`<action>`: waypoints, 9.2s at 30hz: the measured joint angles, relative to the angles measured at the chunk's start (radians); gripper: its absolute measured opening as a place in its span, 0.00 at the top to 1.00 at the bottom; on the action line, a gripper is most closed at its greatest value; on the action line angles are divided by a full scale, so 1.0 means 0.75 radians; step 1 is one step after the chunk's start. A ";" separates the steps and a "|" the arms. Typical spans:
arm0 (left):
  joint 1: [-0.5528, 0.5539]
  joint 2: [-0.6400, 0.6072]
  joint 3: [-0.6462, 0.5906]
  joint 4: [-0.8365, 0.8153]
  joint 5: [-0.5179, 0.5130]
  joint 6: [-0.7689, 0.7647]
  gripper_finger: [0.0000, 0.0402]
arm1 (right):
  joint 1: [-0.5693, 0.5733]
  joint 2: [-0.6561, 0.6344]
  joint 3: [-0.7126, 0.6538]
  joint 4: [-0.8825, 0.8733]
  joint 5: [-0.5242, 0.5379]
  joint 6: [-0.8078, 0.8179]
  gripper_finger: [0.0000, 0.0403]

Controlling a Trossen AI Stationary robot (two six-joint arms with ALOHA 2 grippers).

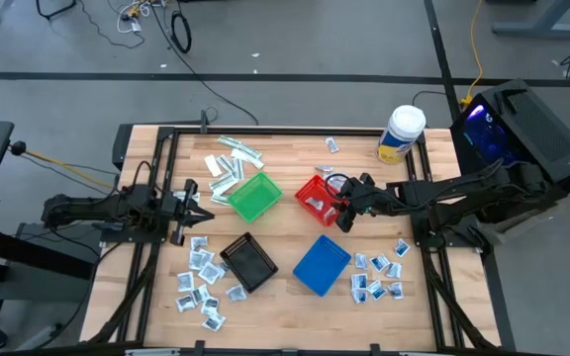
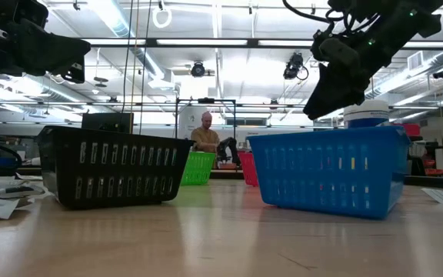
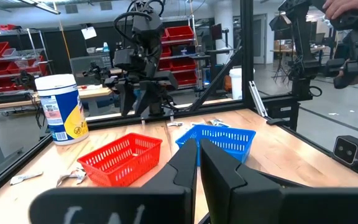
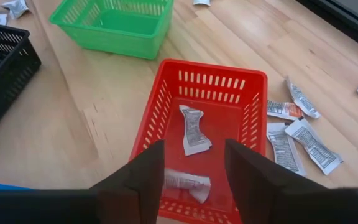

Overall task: Pick & Place First Aid Supplies
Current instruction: Put the orange ointment pack into the red bin

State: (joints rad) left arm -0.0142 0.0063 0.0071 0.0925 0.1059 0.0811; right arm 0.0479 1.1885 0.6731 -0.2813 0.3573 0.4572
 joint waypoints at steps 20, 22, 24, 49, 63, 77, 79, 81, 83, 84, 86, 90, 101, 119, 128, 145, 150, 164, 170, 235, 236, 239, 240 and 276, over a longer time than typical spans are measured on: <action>0.000 0.000 0.000 0.000 0.000 0.000 0.94 | -0.184 -0.050 0.201 -0.315 0.021 -0.241 0.45; 0.000 0.000 0.000 0.000 0.000 0.000 0.94 | -0.239 -0.050 0.254 -0.377 0.020 -0.288 0.45; 0.000 0.000 0.000 0.000 0.000 0.000 0.94 | -0.296 -0.050 0.289 -0.411 -0.003 -0.330 0.45; 0.000 0.000 -0.001 -0.001 0.001 0.000 0.94 | -0.753 0.276 0.744 -0.752 -0.221 -0.438 0.45; 0.000 0.000 0.000 -0.001 0.000 0.000 0.94 | -0.820 0.616 1.012 -0.747 -0.223 -0.369 0.45; 0.000 0.000 0.000 0.000 0.000 0.000 0.94 | -0.952 0.785 1.073 -0.746 -0.290 -0.245 0.39; 0.000 0.000 0.000 0.000 0.000 0.000 0.94 | -0.971 0.802 1.073 -0.741 -0.289 -0.255 0.36; 0.000 0.000 0.000 0.000 0.000 0.000 0.94 | -0.985 0.822 1.073 -0.723 -0.289 -0.272 0.33; 0.000 0.000 0.000 0.000 0.000 0.000 0.94 | -0.998 0.842 1.073 -0.711 -0.289 -0.303 0.30; 0.000 0.000 0.000 0.000 0.000 0.000 0.94 | -1.002 0.851 1.073 -0.708 -0.288 -0.316 0.28; 0.000 0.000 0.000 0.000 0.000 0.000 0.94 | -1.006 0.870 1.073 -0.698 -0.287 -0.339 0.26; 0.000 0.000 0.000 0.000 0.000 0.000 0.94 | -1.013 0.906 1.073 -0.694 -0.289 -0.342 0.24; 0.000 0.000 0.000 0.000 0.000 0.000 0.94 | -1.046 1.015 1.073 -0.681 -0.291 -0.295 0.24; 0.000 0.000 -0.001 0.000 0.000 0.000 0.94 | -1.046 1.168 1.072 -0.643 -0.307 -0.276 0.24; 0.000 0.000 0.000 0.000 0.001 0.000 0.94 | -1.046 1.193 1.072 -0.610 -0.358 -0.271 0.24; 0.000 0.000 0.000 0.000 0.000 0.000 0.94 | -1.070 1.196 1.072 -0.602 -0.359 -0.261 0.24; 0.000 0.000 0.000 0.000 0.000 0.000 0.94 | -1.069 1.196 1.072 -0.601 -0.362 -0.261 0.24; 0.000 0.000 0.000 -0.001 0.000 0.000 0.94 | -1.056 1.187 1.072 -0.615 -0.369 -0.205 0.24; 0.000 0.000 -0.001 0.000 0.000 0.000 0.94 | -1.060 1.168 1.202 -0.845 -0.429 -0.176 0.24; 0.000 0.000 0.000 0.000 0.000 0.000 0.94 | -1.071 1.363 1.328 -0.882 -0.431 -0.202 0.60; 0.000 0.000 -0.001 -0.001 0.000 0.000 0.94 | -1.071 1.363 1.328 -0.882 -0.431 -0.201 0.62; 0.000 0.000 0.000 0.000 0.000 0.000 0.94 | -1.071 1.363 1.328 -0.882 -0.431 -0.202 0.68; 0.000 0.000 0.000 0.000 0.000 0.000 0.94 | -1.071 1.364 1.328 -0.882 -0.431 -0.202 0.69; 0.000 0.000 0.000 0.000 0.000 0.000 0.94 | -1.008 1.066 1.327 -0.914 -0.432 -0.368 0.80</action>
State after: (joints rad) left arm -0.0142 0.0063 0.0068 0.0924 0.1059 0.0811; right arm -0.7084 1.9882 1.6684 -0.9670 0.0333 0.1812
